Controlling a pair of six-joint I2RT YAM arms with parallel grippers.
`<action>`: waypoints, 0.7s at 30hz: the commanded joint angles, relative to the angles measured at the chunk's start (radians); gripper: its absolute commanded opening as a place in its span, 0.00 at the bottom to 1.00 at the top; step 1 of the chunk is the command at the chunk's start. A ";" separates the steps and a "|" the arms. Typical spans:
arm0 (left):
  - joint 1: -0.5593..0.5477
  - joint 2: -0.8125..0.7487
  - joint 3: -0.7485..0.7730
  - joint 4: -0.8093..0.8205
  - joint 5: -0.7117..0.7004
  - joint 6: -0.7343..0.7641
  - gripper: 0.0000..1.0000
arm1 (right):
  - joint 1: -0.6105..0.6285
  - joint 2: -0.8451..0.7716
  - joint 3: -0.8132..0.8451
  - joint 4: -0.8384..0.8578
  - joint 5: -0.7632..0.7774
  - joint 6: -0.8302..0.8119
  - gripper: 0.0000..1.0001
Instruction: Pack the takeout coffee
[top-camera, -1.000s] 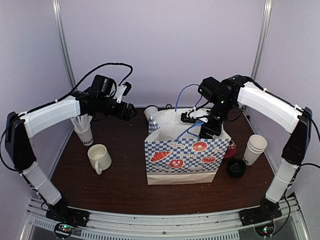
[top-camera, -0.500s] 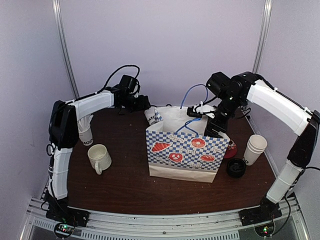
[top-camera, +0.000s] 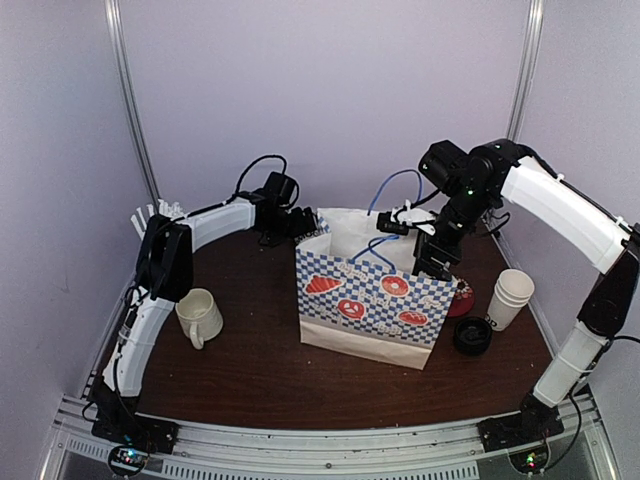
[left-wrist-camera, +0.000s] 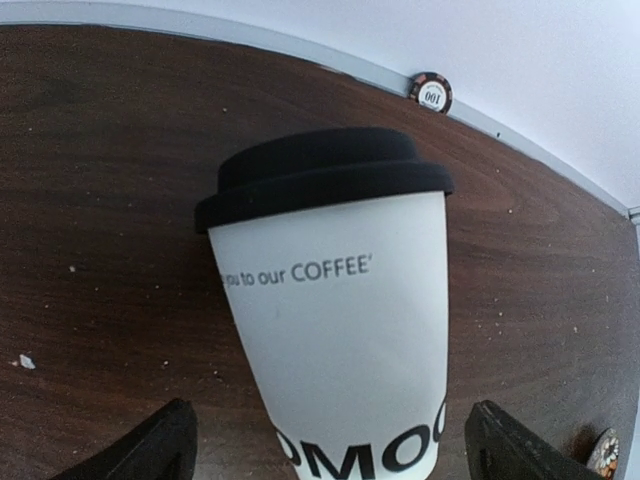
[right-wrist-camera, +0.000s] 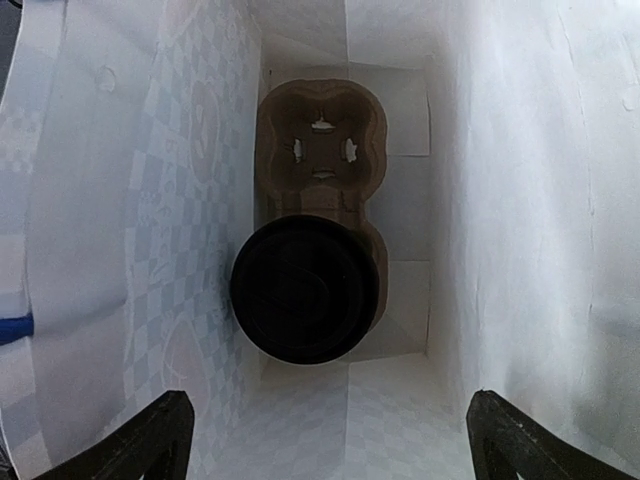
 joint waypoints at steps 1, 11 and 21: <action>-0.002 0.073 0.099 0.004 -0.002 -0.078 0.97 | -0.005 0.013 0.028 -0.023 -0.052 -0.015 0.99; 0.002 0.161 0.166 0.081 0.046 -0.129 0.86 | -0.005 0.017 0.029 -0.034 -0.087 -0.021 0.99; 0.002 0.036 0.019 0.166 0.070 -0.060 0.68 | -0.005 -0.023 0.078 -0.080 -0.112 -0.042 0.99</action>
